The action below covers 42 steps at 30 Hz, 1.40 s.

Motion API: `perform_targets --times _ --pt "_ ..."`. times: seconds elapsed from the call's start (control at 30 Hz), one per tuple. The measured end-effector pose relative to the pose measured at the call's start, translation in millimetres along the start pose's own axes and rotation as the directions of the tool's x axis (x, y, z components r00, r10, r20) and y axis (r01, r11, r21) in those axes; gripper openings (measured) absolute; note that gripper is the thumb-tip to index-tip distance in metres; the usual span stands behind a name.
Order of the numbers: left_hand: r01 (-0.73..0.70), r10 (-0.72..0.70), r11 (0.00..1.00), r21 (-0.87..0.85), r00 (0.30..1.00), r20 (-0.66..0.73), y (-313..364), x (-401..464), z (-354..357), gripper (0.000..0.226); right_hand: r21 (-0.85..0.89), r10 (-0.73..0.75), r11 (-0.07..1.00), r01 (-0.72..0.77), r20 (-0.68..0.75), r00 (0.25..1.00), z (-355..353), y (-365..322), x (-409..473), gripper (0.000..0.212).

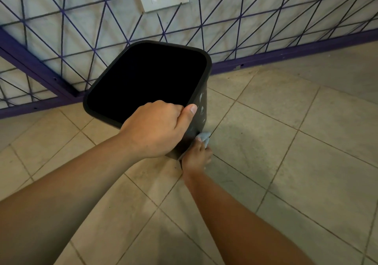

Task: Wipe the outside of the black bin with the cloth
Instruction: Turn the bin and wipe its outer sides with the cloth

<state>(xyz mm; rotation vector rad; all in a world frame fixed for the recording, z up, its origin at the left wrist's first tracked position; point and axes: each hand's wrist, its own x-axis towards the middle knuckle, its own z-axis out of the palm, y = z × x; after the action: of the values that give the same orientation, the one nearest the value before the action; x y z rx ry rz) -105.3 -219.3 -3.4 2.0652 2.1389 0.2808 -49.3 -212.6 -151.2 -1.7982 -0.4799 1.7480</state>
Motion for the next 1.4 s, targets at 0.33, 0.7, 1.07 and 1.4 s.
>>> perform_targets --times 0.33,0.7,1.07,1.4 --pt "-0.005 0.005 1.0 -0.03 1.0 0.008 -1 1 -1 0.054 0.063 0.019 0.998 -0.022 0.053 0.998 -1 -6 -1 0.056" --pt "-0.001 0.0 0.999 -0.039 1.0 -0.011 -3 1 -3 0.059 0.056 -0.016 0.998 0.009 0.118 0.993 -6 -3 -7 0.05" --pt "-0.028 0.027 0.999 -0.039 0.999 -0.023 -5 1 -3 0.057 -0.01 -0.068 0.998 0.069 0.054 0.996 -6 6 2 0.048" --pt "-0.007 0.007 0.999 -0.043 1.0 -0.016 -5 2 -2 0.057 0.078 -0.099 0.992 0.095 0.053 0.994 -1 -3 9 0.046"
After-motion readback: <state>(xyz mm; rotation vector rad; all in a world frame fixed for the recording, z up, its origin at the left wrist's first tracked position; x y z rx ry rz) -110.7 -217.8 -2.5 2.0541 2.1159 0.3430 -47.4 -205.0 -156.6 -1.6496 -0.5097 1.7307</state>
